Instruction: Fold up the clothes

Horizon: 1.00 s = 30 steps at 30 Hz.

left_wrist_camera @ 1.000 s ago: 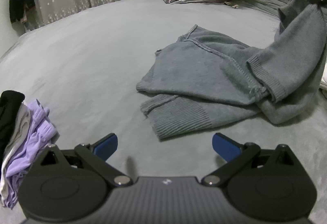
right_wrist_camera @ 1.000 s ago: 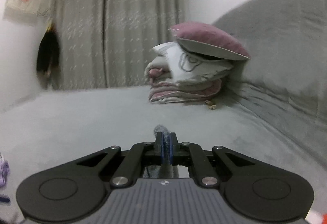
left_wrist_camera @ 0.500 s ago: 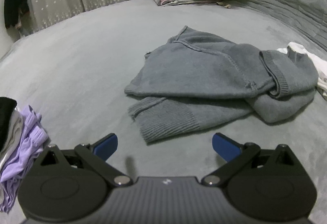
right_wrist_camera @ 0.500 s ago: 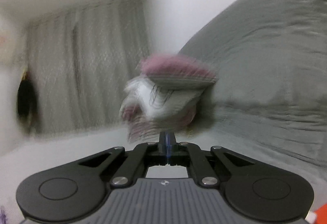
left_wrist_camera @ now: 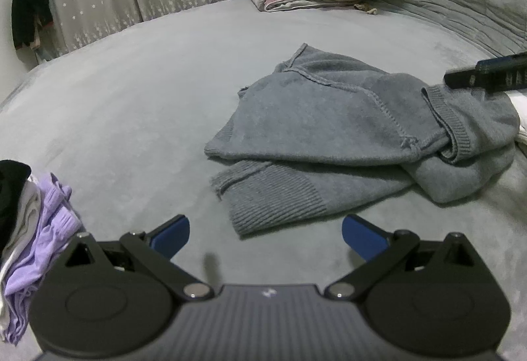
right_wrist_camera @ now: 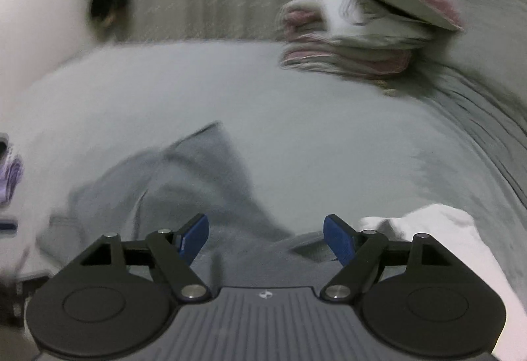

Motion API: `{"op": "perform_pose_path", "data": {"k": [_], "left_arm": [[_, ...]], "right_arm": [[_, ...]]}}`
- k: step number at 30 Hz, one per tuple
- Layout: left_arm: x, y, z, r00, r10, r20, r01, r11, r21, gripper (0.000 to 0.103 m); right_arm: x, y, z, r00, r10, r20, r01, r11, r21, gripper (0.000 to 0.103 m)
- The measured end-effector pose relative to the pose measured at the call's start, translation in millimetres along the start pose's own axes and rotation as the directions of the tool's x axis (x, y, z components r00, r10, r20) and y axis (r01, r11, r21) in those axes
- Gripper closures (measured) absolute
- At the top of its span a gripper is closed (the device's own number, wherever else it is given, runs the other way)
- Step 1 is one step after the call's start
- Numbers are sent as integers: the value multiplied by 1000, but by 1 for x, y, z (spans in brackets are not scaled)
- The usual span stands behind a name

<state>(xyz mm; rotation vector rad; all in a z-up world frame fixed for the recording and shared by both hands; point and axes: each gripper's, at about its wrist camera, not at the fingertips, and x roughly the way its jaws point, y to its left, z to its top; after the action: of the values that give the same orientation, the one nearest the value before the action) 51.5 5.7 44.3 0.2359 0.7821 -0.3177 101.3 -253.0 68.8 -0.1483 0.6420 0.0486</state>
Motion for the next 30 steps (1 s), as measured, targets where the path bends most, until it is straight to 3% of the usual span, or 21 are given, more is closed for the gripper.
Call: {"op": "perform_pose_path", "data": {"k": [3,4,5,6,8,9,11,14,17,19,23,27,30], "left_arm": [[1,0,0,1000,9,-1,-9,1000,6,0],[1,0,0,1000,11,-3,-11,1000,6,0],[2,0,0,1000,13,-6,-13,1000,6,0],[2,0,0,1000,14,-8,-14,1000,8,0],[2,-1,0,1000,18,-12,-18,1000,15,0],[2,-1,0,1000,20,-12,-20,1000,18,0],[0,0,0,1000,17,-4,-16,1000,19,0],[-3,1,1,1000,15,7,-15,1000,20,0],[-3,0,0,1000,11,9,-12,1000,29,0],[-3,-1,0,1000,11,9,-11,999,39,0],[-3,-4,0,1000,9,13,-10,999,53,0],[-3,-7,2,1000,6,23,-7,998,57,0],[-3,-12,3,999,6,40,-9,997,80,0]], "right_arm": [[9,17,-9,1000,9,-21,-11,995,-99,26],[12,21,-12,999,21,-38,-26,992,-121,31],[14,24,-14,997,37,-61,-46,990,-137,47],[16,26,-15,995,50,-85,-62,988,-144,56],[16,28,-17,995,37,-93,-51,986,-156,92],[14,27,-16,996,28,-82,-40,987,-155,94],[8,25,-14,999,12,-51,-19,989,-145,96],[-12,15,-3,996,-47,82,55,993,-102,96],[-38,-2,7,967,-112,228,116,993,-6,96],[-50,-15,12,947,-158,279,142,987,77,96],[-65,-40,9,917,-194,347,125,969,213,96],[-82,-46,8,889,-137,437,28,968,248,96],[-98,-51,5,842,-139,521,-15,960,279,96]]}}
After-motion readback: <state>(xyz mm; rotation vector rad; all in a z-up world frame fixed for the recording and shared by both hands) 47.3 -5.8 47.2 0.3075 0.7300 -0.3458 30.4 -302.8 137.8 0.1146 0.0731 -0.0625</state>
